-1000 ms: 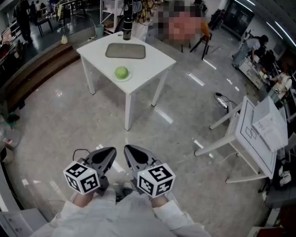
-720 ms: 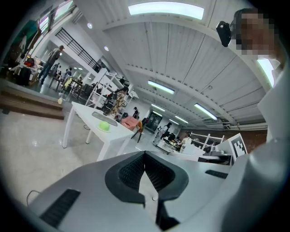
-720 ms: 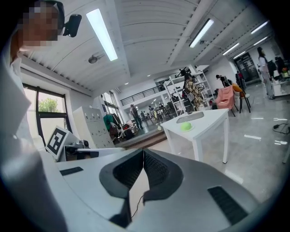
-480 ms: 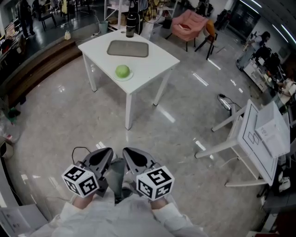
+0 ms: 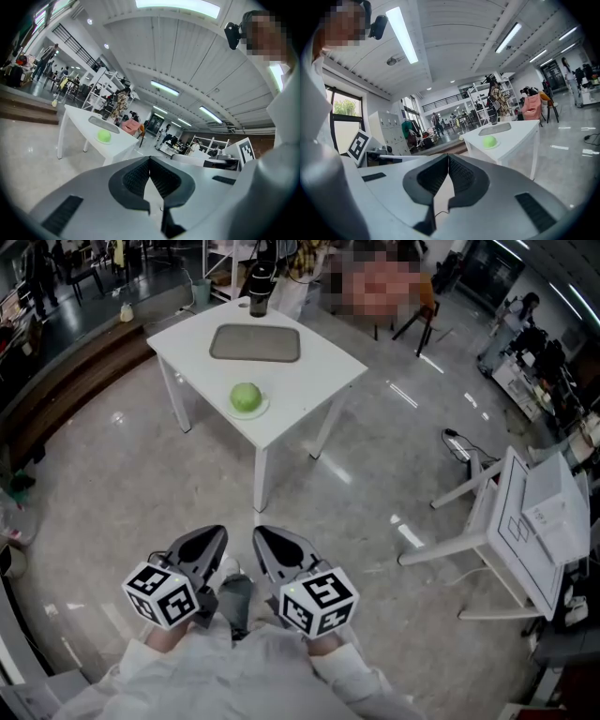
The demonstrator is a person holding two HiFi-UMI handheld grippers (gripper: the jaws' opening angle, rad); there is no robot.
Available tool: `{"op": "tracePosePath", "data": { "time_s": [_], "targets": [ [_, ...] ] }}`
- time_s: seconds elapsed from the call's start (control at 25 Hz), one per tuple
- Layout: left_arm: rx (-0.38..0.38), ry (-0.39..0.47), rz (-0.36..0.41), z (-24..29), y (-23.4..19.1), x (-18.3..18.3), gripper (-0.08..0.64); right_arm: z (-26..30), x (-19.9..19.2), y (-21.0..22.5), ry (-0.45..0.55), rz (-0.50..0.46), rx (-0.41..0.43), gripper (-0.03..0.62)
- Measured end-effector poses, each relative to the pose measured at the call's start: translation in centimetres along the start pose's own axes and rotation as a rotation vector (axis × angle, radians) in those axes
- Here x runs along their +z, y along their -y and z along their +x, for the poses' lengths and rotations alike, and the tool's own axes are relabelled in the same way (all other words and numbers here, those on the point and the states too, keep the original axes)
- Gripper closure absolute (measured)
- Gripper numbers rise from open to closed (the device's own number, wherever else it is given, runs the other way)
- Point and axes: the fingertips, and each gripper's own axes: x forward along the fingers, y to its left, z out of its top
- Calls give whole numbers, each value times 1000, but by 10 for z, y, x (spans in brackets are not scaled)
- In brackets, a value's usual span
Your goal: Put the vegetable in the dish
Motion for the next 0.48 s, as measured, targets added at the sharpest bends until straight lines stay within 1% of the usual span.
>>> {"op": "tracePosePath", "data": {
  "time_s": [0.16, 0.28, 0.48],
  "targets": [
    [-36, -39, 12, 25, -30, 28, 552, 42, 27, 13, 25, -13, -28, 578],
    [-57, -53, 45, 43, -53, 51, 552, 73, 43, 28, 42, -5, -57, 578],
    [-79, -81, 71, 63, -92, 77, 552, 123, 63, 41, 57, 2, -82, 578]
  ]
}}
